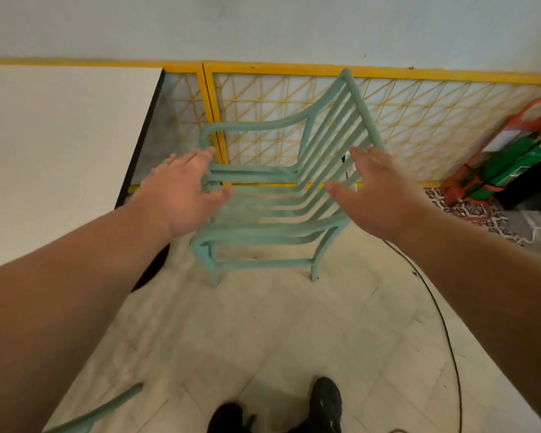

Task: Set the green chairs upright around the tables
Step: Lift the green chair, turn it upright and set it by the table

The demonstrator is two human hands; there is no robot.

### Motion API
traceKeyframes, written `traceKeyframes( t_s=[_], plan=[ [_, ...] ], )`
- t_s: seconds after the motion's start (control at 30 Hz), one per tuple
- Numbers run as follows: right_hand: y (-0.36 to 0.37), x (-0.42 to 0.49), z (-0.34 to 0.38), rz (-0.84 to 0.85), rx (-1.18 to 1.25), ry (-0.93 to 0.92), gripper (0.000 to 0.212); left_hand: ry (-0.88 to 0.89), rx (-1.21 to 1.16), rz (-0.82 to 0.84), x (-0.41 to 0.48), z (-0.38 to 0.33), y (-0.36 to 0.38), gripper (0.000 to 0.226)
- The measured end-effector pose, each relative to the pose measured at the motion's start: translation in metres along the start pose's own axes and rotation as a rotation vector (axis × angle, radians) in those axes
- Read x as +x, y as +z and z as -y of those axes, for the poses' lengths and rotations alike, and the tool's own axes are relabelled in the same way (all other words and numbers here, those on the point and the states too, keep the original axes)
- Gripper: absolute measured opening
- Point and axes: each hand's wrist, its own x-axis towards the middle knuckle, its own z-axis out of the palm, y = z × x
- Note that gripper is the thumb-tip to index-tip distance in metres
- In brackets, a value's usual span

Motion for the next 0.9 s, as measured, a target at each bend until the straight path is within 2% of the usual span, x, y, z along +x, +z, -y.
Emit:
traceKeyframes(
  t_s=[0.23, 0.37, 0.57, 0.67, 0.9],
  plan=[
    [0.000, -0.053, 0.046, 0.011, -0.016, -0.094, 0.084, -0.041, -0.002, 0.000, -0.073, 0.019, -0.038, 0.086],
    [0.006, -0.074, 0.059, 0.122, -0.053, -0.238, 0.086, -0.104, -0.006, -0.069, -0.120, 0.014, -0.039, 0.082],
    [0.044, -0.094, 0.088, 0.258, -0.097, -0.496, 0.095, -0.352, -0.107, -0.067, -0.203, 0.020, -0.007, 0.085],
    [0.061, -0.110, 0.116, 0.303, -0.115, -0.623, 0.092, -0.461, -0.115, -0.096, -0.247, 0.035, -0.002, 0.083],
    [0.092, -0.153, 0.190, 0.379, -0.105, -0.775, 0.087, -0.639, -0.092, -0.177, -0.336, 0.082, -0.006, 0.084]
  ],
)
